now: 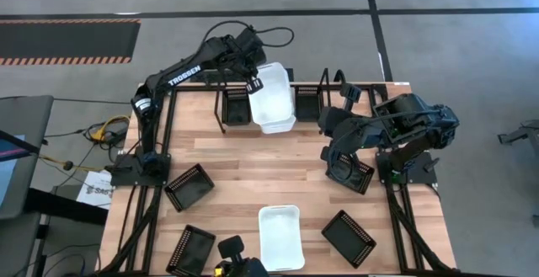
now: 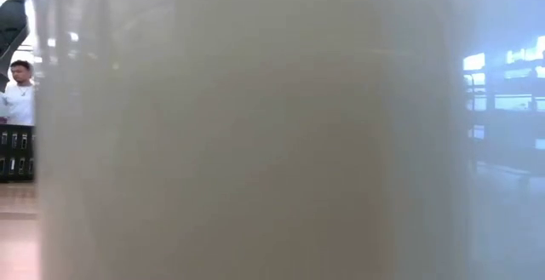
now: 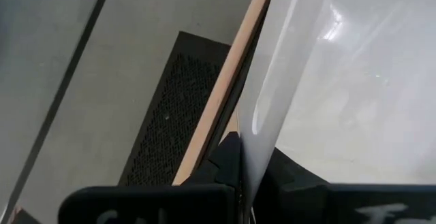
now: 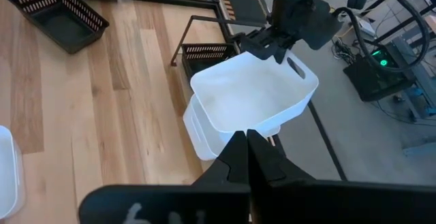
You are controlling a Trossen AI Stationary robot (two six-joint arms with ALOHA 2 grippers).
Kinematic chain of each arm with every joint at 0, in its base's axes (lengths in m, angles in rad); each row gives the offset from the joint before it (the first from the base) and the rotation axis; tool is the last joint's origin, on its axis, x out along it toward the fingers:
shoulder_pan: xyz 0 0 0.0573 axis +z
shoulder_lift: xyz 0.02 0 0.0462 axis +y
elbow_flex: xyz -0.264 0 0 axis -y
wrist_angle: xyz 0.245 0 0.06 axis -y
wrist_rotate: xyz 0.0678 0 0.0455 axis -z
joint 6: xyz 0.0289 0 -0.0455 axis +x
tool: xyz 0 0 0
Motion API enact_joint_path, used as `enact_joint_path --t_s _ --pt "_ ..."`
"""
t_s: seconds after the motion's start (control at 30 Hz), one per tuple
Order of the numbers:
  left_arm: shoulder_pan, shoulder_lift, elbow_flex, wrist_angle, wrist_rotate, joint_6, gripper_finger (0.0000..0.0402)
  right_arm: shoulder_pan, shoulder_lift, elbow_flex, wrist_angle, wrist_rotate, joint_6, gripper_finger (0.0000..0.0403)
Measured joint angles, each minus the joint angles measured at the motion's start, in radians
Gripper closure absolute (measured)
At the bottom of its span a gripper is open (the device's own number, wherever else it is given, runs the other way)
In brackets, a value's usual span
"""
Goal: Stack baskets on shelf by color
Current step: Stack the top white bin on top of the white bin on the shelf
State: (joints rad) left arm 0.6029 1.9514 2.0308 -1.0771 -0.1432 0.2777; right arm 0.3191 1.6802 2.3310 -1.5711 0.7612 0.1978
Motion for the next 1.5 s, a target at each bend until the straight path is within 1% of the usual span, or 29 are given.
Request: enact_joint_path --t_s 0.17,0.37,0.43,0.67,0.9,1.27,1.5 --pt "0.0 0.0 0.0 -0.042 0.007 0.024 0.0401 0.0 0.0 0.0 0.0 0.0 0.0 0.04" --pt "0.0 0.0 0.0 -0.041 0.008 0.027 0.0401 0.0 0.0 0.0 0.0 0.0 0.004 0.0399" --pt "0.0 0.001 0.0 -0.04 0.026 0.037 0.0401 0.0 0.0 0.0 0.0 0.0 0.004 0.04" --pt "0.0 0.055 0.001 -0.033 0.053 0.07 0.0401 0.0 0.0 0.0 0.0 -0.001 0.007 0.0398" --pt "-0.005 0.108 0.001 -0.02 0.035 0.138 0.0401 0.0 0.0 0.0 0.0 -0.001 0.015 0.04" --pt "0.004 0.111 0.001 -0.031 0.034 0.204 0.0401 -0.001 0.0 0.0 0.0 -0.001 0.04 0.04" --pt "-0.015 0.111 0.001 -0.02 0.029 0.261 0.0398 -0.016 0.0 0.0 0.001 -0.001 0.041 0.0396"
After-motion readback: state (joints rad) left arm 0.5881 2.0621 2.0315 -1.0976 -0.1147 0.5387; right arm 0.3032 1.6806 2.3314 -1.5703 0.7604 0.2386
